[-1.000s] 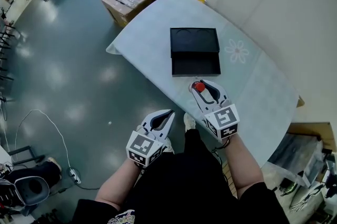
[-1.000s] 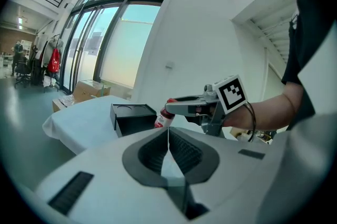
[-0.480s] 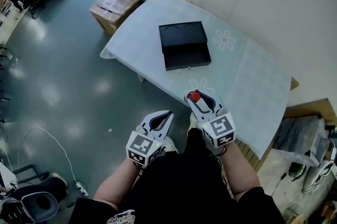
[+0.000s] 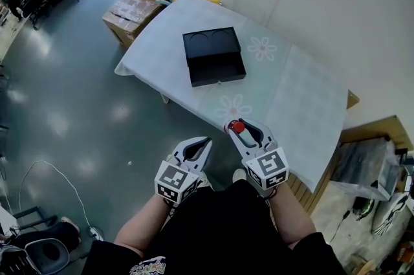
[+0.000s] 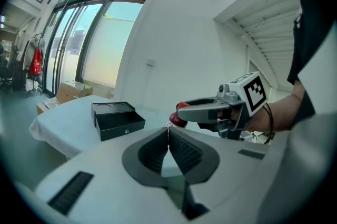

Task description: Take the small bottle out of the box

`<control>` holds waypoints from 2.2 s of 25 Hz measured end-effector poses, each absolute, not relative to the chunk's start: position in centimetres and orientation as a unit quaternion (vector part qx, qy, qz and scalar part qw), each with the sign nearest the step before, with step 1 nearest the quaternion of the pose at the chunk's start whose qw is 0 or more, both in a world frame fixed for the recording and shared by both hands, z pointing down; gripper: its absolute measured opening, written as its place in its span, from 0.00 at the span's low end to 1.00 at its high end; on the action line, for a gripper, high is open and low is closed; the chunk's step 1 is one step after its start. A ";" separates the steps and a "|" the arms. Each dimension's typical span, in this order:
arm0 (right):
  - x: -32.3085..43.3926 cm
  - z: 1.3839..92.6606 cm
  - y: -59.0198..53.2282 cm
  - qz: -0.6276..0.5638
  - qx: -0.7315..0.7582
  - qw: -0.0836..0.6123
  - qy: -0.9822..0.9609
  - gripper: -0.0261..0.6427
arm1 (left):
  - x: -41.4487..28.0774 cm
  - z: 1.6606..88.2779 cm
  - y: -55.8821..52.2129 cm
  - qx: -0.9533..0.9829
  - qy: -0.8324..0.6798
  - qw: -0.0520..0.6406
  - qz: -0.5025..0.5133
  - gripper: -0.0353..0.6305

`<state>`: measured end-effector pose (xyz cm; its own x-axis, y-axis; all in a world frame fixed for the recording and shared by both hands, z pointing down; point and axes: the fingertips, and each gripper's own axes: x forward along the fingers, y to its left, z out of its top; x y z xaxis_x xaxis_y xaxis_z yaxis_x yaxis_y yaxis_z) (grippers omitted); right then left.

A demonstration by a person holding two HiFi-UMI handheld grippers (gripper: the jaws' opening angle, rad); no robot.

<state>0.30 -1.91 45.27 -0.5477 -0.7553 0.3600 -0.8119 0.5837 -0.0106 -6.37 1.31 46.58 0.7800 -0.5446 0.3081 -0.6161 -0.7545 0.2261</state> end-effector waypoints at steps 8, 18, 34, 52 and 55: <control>3.4 44.4 -0.1 0.086 0.423 0.162 -0.887 0.28 | -3.2 45.7 2.2 0.918 -0.344 0.167 0.108 0.10; 6.6 44.7 1.1 0.091 0.394 0.154 -0.902 0.28 | 0.4 45.6 3.8 0.907 -0.370 0.162 0.117 0.10; 8.7 44.6 3.8 0.078 0.363 0.156 -0.915 0.28 | 3.0 45.3 6.2 0.898 -0.398 0.152 0.108 0.10; 9.3 44.4 5.1 0.074 0.356 0.151 -0.919 0.28 | 3.8 44.9 7.6 0.895 -0.407 0.150 0.104 0.10; 9.4 44.5 5.1 0.074 0.355 0.150 -0.920 0.28 | 4.0 45.1 7.7 0.897 -0.404 0.146 0.106 0.10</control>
<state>9.44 5.12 44.49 -0.7021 -0.6313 0.3295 -0.6760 0.7363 -0.0298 3.98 7.66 45.11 0.6515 -0.6935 0.3076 -0.7552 -0.6316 0.1755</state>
